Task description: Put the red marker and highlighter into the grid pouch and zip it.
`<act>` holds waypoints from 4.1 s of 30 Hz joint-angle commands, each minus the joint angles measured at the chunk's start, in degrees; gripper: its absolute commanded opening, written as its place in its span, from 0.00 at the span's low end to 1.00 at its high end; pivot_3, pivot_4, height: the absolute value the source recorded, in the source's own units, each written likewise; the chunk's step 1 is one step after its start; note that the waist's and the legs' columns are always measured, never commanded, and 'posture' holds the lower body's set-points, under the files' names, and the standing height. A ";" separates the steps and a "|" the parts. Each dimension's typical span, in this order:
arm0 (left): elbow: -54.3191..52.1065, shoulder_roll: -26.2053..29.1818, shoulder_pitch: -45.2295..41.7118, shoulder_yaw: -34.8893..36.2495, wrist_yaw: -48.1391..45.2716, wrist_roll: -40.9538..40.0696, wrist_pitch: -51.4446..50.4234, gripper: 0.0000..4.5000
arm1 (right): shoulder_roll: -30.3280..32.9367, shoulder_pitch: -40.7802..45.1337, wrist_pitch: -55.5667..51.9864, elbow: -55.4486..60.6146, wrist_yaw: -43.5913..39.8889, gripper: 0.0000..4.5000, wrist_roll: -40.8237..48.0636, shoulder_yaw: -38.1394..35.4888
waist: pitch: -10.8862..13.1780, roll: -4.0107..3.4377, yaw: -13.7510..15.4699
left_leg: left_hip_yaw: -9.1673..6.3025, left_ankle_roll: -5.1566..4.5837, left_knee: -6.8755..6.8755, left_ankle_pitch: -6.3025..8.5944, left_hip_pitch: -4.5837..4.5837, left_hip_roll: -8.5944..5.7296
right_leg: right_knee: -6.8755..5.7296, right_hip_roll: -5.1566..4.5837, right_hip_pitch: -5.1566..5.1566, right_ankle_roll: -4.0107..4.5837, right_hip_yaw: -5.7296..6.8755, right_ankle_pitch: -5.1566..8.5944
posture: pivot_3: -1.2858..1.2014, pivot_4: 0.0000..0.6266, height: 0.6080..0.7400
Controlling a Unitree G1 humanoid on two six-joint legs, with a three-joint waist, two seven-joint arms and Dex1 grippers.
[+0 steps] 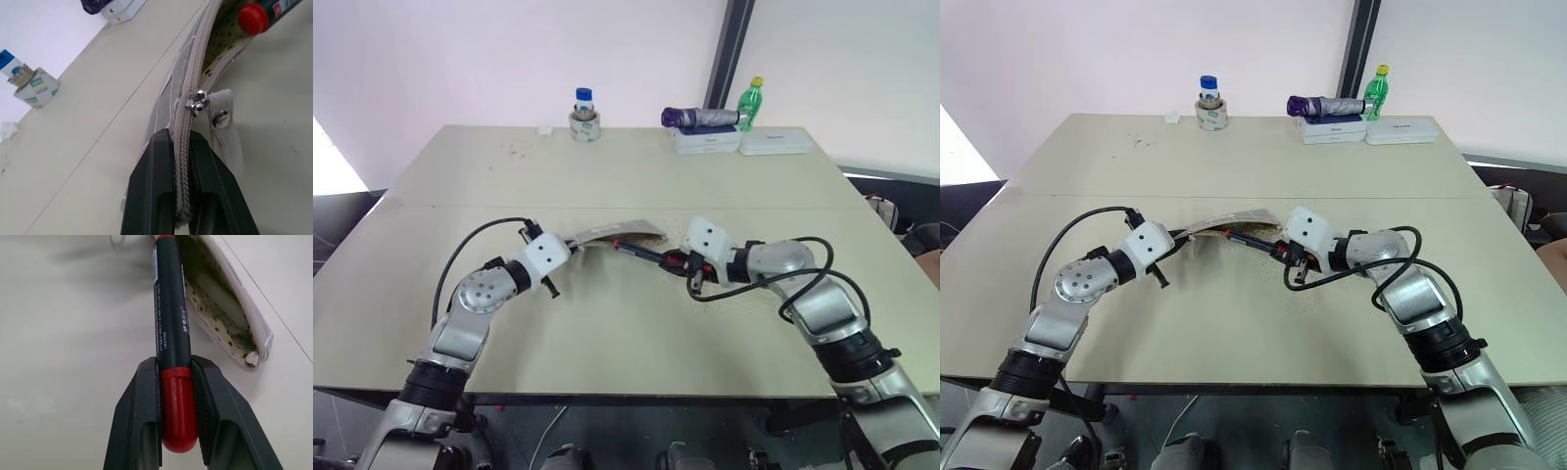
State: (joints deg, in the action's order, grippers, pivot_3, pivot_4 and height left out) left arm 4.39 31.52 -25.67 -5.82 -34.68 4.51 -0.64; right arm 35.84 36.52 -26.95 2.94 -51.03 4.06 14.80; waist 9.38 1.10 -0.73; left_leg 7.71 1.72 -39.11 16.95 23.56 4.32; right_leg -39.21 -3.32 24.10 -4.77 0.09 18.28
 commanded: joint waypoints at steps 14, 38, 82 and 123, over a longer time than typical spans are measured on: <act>-2.38 -0.40 -0.51 -0.81 -1.57 -0.22 3.56 0.00 | -5.16 6.21 11.75 -4.41 3.45 0.08 -11.77 6.87 | 0.00 0.00 -0.14 | 0.01 0.00 0.00 0.00 0.00 0.01 | 0.00 0.01 0.01 0.00 0.00 0.00 | 0.52 0.24 1.00; -6.04 -1.50 0.52 -1.14 -5.02 -1.63 3.11 0.00 | -8.00 8.72 20.49 -9.26 3.81 0.76 -19.93 7.70 | 0.00 0.00 -0.19 | 0.02 0.01 -0.01 0.00 0.00 0.02 | -0.02 0.01 0.01 0.00 0.01 0.00 | 0.52 0.24 1.00; -8.22 -3.78 -1.23 -4.34 -0.73 1.12 -2.92 0.00 | -27.12 -3.29 -18.96 3.68 16.98 0.98 10.79 -6.06 | -0.01 0.01 -0.11 | -0.11 0.01 -0.02 0.00 -0.03 -0.02 | -0.05 0.04 -0.06 0.01 0.03 0.00 | 0.52 0.24 1.00; -3.44 -0.39 -0.09 -2.67 -2.59 2.49 1.83 0.00 | -20.56 -8.10 -21.07 4.82 17.36 0.01 20.61 -13.32 | -0.01 0.01 -0.13 | -0.11 0.00 0.00 0.00 -0.02 -0.02 | -0.03 0.03 -0.06 0.01 0.03 0.00 | 0.52 0.24 1.00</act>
State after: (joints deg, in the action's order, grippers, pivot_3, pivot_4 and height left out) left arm 1.28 30.32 -25.52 -10.37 -38.26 6.93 0.22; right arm 14.45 28.28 -48.06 4.84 -33.21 23.50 3.39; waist 9.37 1.11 -0.85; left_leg 7.61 1.72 -39.11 16.95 23.53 4.30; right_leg -39.24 -3.28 24.04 -4.76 0.12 18.28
